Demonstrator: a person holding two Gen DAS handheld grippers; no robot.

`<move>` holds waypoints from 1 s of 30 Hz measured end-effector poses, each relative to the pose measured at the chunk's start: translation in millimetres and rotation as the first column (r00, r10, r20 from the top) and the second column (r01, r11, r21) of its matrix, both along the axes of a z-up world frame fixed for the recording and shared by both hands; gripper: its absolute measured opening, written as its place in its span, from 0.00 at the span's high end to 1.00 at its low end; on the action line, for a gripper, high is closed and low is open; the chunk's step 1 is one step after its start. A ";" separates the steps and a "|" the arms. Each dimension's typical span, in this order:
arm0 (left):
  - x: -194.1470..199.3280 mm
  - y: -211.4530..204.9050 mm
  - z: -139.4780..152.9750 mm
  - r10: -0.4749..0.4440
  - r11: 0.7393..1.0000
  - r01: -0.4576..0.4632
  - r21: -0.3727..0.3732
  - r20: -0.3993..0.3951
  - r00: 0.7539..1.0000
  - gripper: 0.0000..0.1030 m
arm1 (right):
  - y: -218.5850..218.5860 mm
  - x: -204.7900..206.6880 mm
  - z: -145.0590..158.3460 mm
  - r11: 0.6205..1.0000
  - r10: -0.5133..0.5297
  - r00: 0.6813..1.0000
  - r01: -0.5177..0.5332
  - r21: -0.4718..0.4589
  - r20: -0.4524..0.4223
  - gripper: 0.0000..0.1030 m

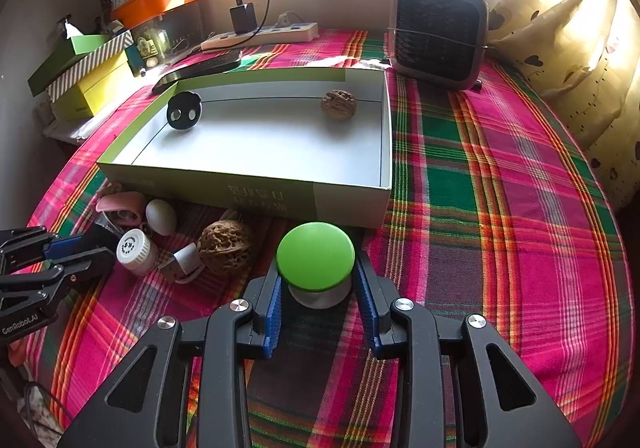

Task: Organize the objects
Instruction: 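Lift the power bank and green lamp and carry both over the box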

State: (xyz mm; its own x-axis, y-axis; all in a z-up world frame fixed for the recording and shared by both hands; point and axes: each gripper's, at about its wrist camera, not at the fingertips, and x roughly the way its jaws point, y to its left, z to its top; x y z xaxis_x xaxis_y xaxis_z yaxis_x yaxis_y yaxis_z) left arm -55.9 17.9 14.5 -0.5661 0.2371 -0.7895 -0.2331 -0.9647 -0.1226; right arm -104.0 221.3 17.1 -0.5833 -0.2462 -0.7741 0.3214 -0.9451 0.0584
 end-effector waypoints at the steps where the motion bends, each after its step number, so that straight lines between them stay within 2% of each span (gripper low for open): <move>1: 0.3 0.4 -0.1 0.000 1.000 0.000 0.000 0.000 1.000 0.78 | 0.1 0.0 0.0 1.000 0.000 1.000 0.000 0.000 0.000 0.67; 16: 0.4 0.2 0.1 -0.001 1.000 0.001 -0.002 0.000 1.000 0.78 | 1.9 -0.2 0.7 1.000 -0.005 1.000 0.005 -0.003 -0.004 0.68; 18: 0.3 -0.1 0.3 -0.001 1.000 0.001 0.000 0.000 1.000 0.78 | 2.4 0.9 1.9 1.000 -0.008 1.000 0.008 -0.006 -0.009 0.69; 19: 0.3 0.1 0.1 -0.001 1.000 0.001 0.001 0.000 1.000 0.79 | 2.9 2.0 3.8 1.000 -0.004 1.000 0.004 -0.014 -0.019 0.80; 20: 0.4 0.1 0.2 -0.002 1.000 0.002 0.000 0.000 1.000 0.79 | 2.9 2.2 5.3 1.000 -0.004 1.000 0.004 -0.012 -0.025 0.82; 30: 0.4 -0.4 0.1 -0.001 1.000 0.001 -0.002 0.000 1.000 0.79 | 3.0 2.0 4.6 1.000 -0.008 1.000 0.008 -0.013 -0.027 0.82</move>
State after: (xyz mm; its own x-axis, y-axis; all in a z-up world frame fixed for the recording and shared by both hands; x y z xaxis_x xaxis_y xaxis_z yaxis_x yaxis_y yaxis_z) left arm -55.5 17.5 14.6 -0.5661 0.2364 -0.7897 -0.2340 -0.9647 -0.1210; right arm -102.0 224.3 21.7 -0.6056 -0.2514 -0.7550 0.3154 -0.9469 0.0623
